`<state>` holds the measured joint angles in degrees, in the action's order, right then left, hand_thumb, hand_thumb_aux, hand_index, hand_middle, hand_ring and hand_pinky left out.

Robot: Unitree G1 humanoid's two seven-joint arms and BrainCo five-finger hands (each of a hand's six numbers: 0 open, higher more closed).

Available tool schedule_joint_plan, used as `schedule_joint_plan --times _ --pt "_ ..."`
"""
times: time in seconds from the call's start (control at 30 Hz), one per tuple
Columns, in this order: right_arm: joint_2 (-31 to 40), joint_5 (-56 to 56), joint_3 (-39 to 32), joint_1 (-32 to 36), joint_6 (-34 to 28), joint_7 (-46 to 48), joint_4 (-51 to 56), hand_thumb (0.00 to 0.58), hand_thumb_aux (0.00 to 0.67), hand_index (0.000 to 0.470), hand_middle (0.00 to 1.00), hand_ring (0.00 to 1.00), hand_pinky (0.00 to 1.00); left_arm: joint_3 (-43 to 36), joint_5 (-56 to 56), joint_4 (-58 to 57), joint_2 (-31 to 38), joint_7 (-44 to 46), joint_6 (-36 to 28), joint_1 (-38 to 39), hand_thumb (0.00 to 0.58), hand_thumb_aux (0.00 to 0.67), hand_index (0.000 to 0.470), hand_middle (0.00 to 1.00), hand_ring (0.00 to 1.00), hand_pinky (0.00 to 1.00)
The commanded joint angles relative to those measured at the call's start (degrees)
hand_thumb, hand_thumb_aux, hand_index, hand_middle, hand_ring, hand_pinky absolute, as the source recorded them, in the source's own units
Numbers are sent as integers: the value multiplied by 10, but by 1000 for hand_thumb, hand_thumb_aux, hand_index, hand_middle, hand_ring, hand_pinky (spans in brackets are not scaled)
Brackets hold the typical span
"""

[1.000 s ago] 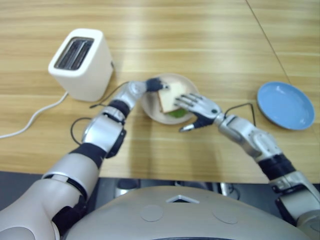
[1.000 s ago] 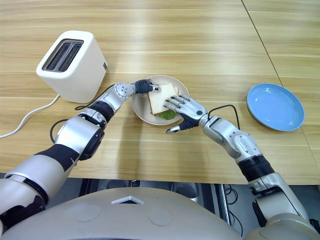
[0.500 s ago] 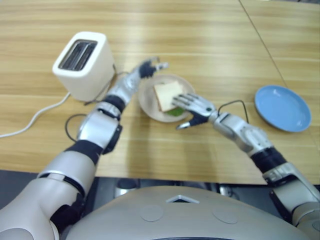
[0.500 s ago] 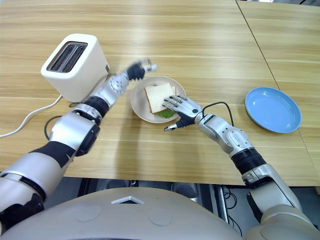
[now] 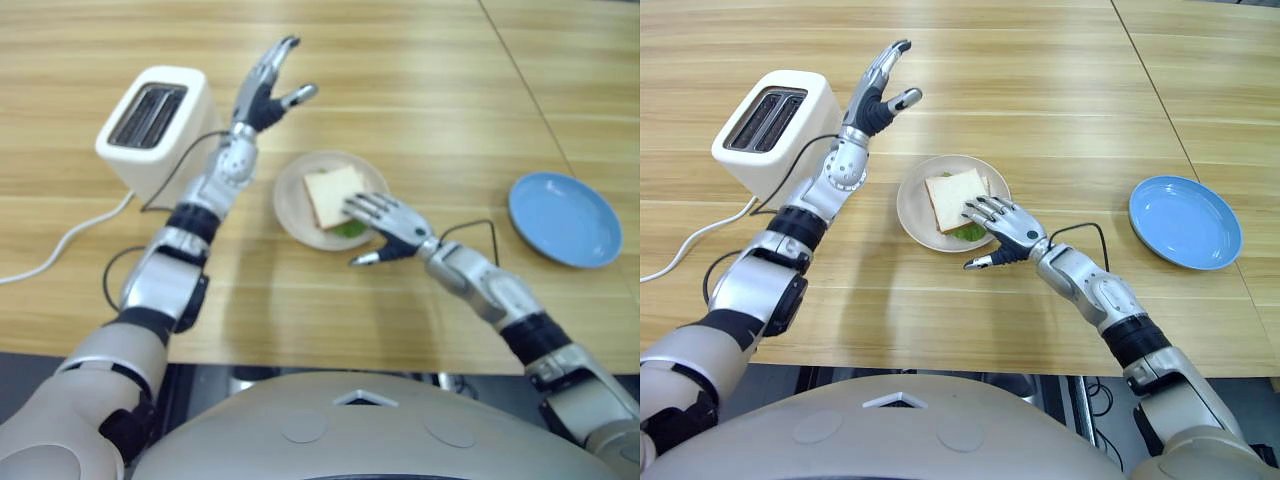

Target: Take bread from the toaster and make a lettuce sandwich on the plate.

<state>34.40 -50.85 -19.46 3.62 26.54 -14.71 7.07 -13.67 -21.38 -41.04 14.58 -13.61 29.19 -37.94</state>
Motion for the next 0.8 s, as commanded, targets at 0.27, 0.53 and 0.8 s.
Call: schedule_joint_plan --times 0.27,0.53,0.8 --pt "29 168 191 -156 4 39 -171 580 670 460 1000 1000 1000 51 96 474 151 294 -243 253 580 670 460 1000 1000 1000" --pt "64 127 113 -228 7 166 -133 580 670 460 1000 1000 1000 -35 17 484 282 471 -372 389 580 670 460 1000 1000 1000" --pt "11 6 11 -128 -27 137 17 580 670 460 1000 1000 1000 -111 -53 358 227 479 -379 328 580 670 460 1000 1000 1000"
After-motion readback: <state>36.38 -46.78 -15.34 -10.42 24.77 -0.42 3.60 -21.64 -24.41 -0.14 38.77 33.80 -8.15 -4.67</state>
